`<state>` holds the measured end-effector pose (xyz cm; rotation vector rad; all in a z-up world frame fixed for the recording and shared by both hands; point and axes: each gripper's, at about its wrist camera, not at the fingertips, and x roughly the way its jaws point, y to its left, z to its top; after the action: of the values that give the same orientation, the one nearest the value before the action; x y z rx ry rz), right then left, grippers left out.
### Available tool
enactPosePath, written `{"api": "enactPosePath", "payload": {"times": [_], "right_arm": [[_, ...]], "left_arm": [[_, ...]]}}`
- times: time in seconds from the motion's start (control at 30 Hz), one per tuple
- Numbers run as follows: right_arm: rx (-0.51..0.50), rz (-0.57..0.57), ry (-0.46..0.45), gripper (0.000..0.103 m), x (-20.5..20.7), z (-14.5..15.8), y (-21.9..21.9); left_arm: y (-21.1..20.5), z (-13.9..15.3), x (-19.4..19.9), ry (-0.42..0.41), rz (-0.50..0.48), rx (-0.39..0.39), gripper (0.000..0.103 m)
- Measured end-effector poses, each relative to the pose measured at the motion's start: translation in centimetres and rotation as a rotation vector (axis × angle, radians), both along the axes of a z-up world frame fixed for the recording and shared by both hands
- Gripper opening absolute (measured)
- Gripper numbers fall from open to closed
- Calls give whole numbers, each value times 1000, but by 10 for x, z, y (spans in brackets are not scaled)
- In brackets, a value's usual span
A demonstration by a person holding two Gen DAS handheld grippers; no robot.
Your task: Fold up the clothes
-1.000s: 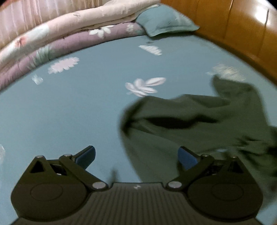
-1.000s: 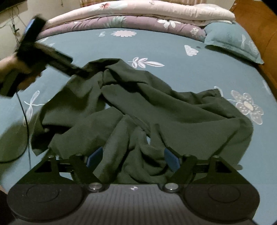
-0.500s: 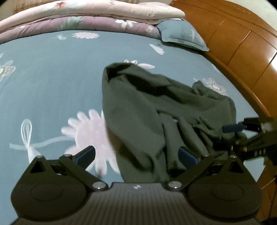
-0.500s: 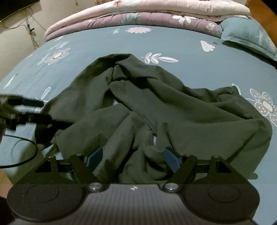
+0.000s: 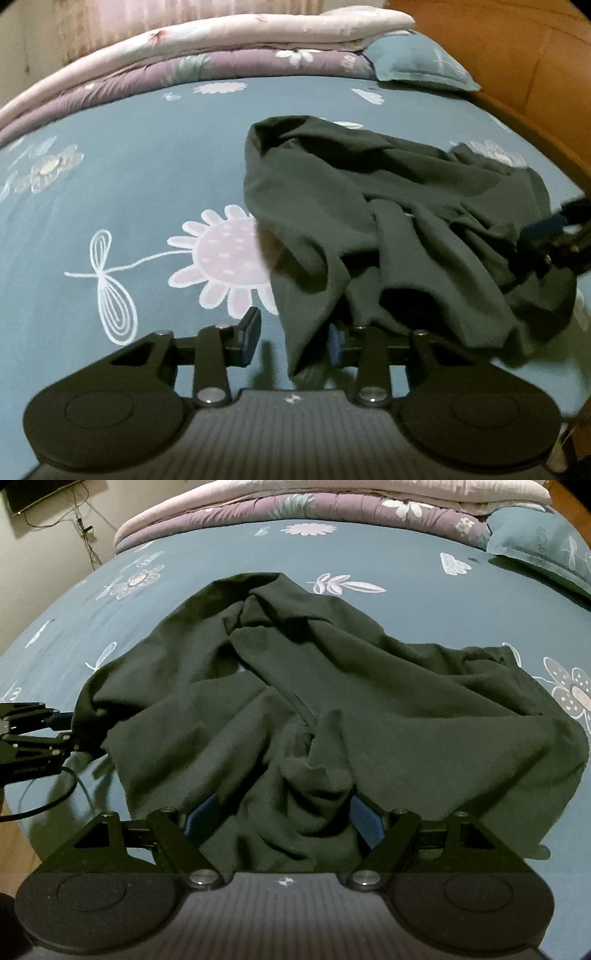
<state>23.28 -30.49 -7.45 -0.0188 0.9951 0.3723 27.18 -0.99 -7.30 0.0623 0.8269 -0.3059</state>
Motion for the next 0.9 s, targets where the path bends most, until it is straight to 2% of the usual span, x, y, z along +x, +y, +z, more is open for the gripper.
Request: {"api": "enactPosePath", "payload": {"times": [0.07, 0.1, 0.2, 0.27, 0.47, 0.57, 0.67, 0.8, 0.9], "right_arm": [[5, -2, 4, 82, 1, -2, -2], [7, -2, 4, 82, 1, -2, -2], [13, -2, 5, 82, 2, -3, 0], [16, -4, 4, 82, 1, -2, 2], [-1, -30, 1, 82, 6, 1, 15], [-15, -50, -5, 82, 10, 4, 24], [-33, -71, -15, 82, 12, 9, 34], [-55, -103, -24, 82, 14, 15, 48], [-74, -118, -23, 82, 17, 19, 58]], "left_arm": [[-2, -2, 3, 7, -1, -17, 6], [-3, -2, 5, 11, -1, -25, 4], [6, 5, 10, -5, 20, 2, 4], [23, 15, 19, -12, 43, -7, 4], [84, 42, 68, -64, 99, -1, 3], [120, 45, 105, -40, 125, -32, 3], [149, 41, 140, -12, 157, -1, 3], [191, 37, 190, 54, 209, -10, 3], [208, 39, 221, 52, 237, 7, 3]]}}
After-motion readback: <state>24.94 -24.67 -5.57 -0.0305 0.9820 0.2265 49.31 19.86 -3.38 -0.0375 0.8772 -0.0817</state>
